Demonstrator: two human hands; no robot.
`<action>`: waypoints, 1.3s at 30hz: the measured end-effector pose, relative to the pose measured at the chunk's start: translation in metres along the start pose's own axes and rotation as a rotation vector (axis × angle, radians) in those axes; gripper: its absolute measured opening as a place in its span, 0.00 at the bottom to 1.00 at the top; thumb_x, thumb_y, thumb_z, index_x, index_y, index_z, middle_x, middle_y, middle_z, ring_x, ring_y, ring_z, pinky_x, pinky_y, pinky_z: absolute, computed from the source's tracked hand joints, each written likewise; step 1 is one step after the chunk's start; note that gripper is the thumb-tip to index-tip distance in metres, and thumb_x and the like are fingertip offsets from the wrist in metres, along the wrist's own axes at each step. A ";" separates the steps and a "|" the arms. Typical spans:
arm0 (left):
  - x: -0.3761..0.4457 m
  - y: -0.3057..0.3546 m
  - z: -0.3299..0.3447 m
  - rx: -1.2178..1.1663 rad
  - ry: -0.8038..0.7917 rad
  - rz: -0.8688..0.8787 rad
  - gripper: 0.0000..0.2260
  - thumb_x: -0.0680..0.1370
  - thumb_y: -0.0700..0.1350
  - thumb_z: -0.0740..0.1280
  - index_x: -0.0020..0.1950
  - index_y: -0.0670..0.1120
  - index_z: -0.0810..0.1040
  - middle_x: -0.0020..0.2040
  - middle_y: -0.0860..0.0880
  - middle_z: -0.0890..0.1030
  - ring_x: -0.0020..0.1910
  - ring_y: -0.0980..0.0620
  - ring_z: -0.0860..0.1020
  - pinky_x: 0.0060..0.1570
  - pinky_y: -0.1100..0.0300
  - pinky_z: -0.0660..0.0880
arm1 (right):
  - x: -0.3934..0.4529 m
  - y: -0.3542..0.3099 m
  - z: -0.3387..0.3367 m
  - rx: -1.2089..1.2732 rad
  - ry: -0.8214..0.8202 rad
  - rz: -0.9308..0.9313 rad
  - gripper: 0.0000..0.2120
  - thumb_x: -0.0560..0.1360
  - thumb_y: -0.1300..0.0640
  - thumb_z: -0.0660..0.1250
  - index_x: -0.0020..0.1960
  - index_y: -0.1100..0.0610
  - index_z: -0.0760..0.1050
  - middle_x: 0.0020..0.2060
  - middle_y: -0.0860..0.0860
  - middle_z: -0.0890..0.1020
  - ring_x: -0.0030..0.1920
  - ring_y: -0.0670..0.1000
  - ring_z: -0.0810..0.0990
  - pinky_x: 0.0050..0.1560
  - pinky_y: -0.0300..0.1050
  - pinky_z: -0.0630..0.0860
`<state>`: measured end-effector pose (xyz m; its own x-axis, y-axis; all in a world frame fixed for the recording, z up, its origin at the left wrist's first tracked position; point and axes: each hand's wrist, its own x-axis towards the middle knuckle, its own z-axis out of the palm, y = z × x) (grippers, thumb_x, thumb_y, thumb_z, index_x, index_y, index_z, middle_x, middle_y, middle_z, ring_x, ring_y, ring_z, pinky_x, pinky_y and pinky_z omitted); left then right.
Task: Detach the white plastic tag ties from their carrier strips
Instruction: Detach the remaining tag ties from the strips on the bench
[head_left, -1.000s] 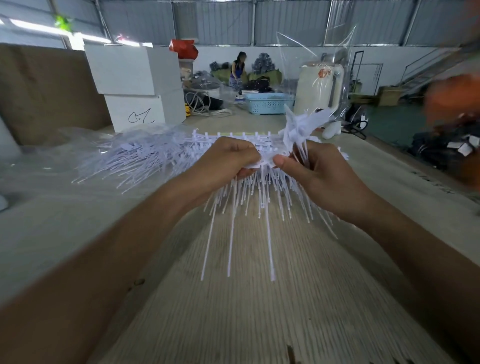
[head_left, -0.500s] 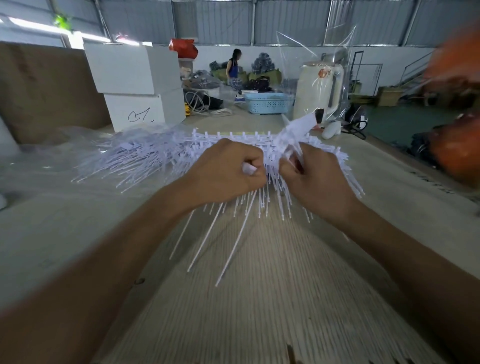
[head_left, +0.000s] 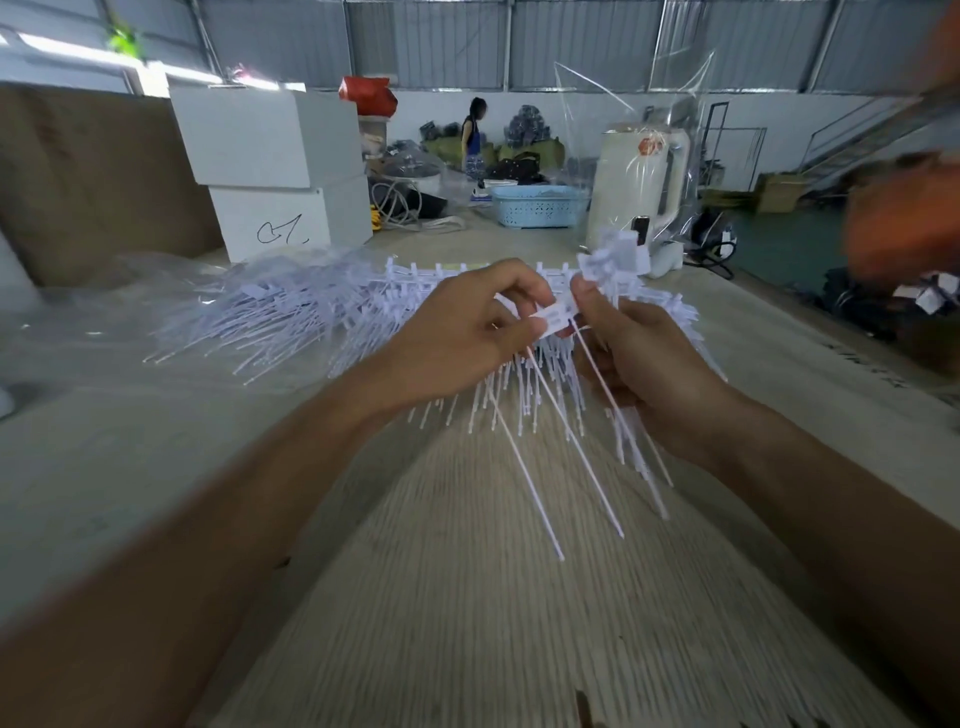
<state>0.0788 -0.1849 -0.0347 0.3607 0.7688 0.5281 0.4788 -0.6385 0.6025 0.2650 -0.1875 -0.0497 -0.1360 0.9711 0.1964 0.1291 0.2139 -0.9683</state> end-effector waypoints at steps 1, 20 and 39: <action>0.000 0.000 0.000 -0.036 0.009 -0.004 0.06 0.79 0.39 0.70 0.56 0.43 0.77 0.49 0.45 0.80 0.38 0.50 0.84 0.46 0.49 0.80 | -0.001 -0.002 -0.001 0.018 -0.007 0.018 0.22 0.77 0.35 0.64 0.42 0.54 0.75 0.27 0.48 0.68 0.27 0.47 0.64 0.28 0.41 0.59; 0.003 0.005 -0.003 -0.264 0.059 -0.347 0.06 0.79 0.40 0.67 0.46 0.44 0.84 0.32 0.45 0.82 0.30 0.51 0.77 0.33 0.58 0.69 | 0.000 0.001 0.000 -0.208 0.055 -0.319 0.15 0.81 0.52 0.66 0.37 0.57 0.78 0.24 0.46 0.70 0.24 0.41 0.66 0.28 0.34 0.64; 0.006 -0.003 -0.012 -0.506 0.018 -0.322 0.06 0.74 0.35 0.69 0.38 0.40 0.83 0.26 0.44 0.75 0.25 0.50 0.70 0.28 0.63 0.66 | 0.000 0.002 -0.005 -0.635 -0.012 -0.598 0.14 0.84 0.50 0.57 0.40 0.42 0.66 0.30 0.37 0.74 0.32 0.41 0.72 0.35 0.40 0.64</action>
<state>0.0703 -0.1784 -0.0261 0.2444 0.9287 0.2789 0.1199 -0.3143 0.9417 0.2704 -0.1862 -0.0503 -0.3661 0.6764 0.6391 0.5552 0.7100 -0.4333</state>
